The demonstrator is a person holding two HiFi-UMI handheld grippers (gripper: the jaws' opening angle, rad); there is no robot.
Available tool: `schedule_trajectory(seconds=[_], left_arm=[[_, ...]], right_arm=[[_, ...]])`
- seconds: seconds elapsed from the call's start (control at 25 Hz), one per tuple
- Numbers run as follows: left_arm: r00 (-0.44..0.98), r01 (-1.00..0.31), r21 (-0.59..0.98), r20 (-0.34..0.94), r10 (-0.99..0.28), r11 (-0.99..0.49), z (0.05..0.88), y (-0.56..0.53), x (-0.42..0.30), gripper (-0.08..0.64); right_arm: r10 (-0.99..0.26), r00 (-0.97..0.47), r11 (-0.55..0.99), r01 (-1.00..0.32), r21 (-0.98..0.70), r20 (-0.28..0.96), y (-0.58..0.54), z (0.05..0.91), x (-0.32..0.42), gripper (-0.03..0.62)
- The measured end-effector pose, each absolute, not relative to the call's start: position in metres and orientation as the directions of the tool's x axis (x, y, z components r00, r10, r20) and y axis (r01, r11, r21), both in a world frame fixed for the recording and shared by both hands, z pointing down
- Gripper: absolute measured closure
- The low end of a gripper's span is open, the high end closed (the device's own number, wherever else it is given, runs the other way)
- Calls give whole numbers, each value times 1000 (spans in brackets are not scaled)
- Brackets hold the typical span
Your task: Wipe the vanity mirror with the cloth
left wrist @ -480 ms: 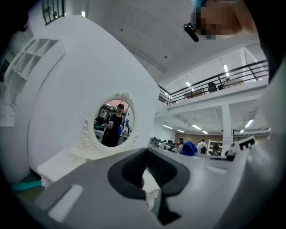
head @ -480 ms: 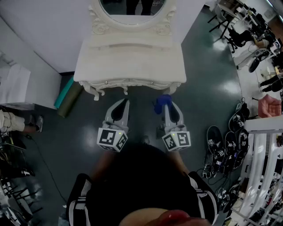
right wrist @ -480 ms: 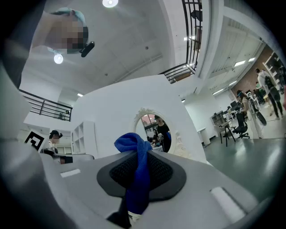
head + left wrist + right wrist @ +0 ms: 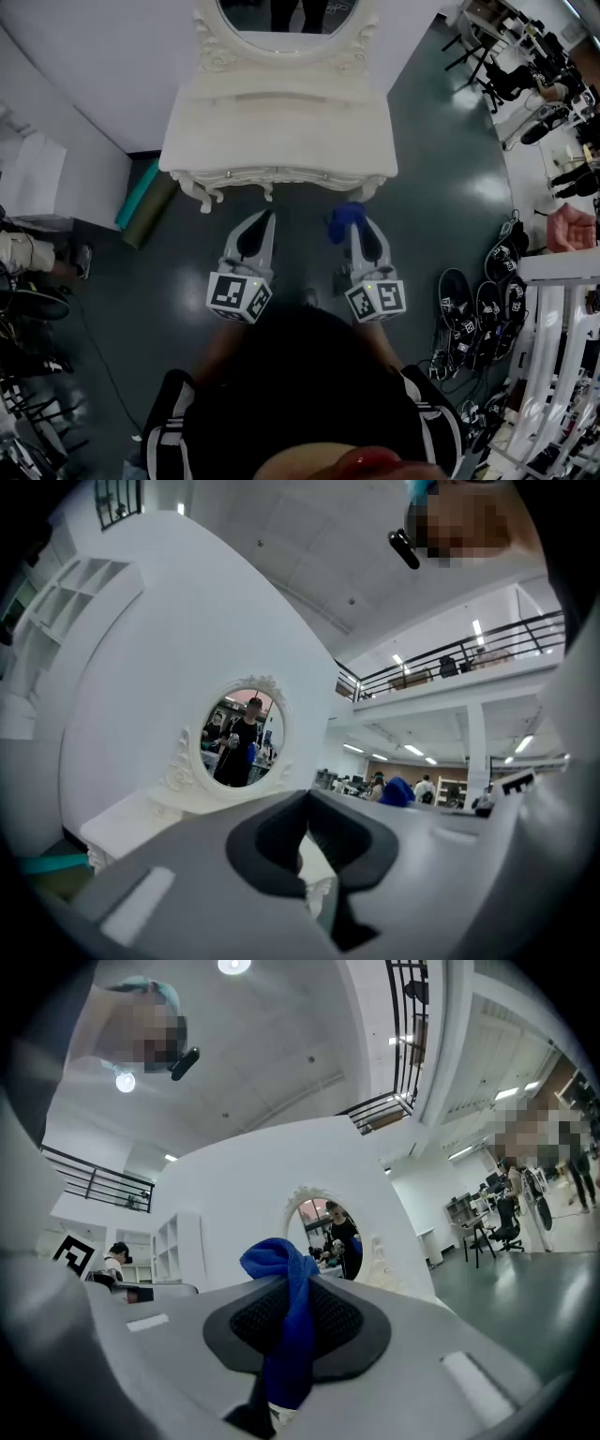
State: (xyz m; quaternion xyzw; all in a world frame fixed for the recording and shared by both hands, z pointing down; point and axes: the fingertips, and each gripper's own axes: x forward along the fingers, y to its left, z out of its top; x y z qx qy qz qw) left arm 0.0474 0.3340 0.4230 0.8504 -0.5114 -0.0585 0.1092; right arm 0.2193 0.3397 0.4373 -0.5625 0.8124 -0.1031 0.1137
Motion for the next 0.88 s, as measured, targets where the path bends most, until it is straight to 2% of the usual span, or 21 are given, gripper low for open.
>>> schedule_trajectory(seconds=[0.32, 0.88], left_arm=[[471, -854, 263, 22, -882, -449, 427, 333, 29, 549], [494, -837, 288, 32, -869, -465, 438, 322, -45, 548]], right_arm=[[-944, -323, 329, -889, -317, -74, 339, 435, 206, 534], [-958, -285, 285, -908, -309, -45, 334, 442, 141, 532]])
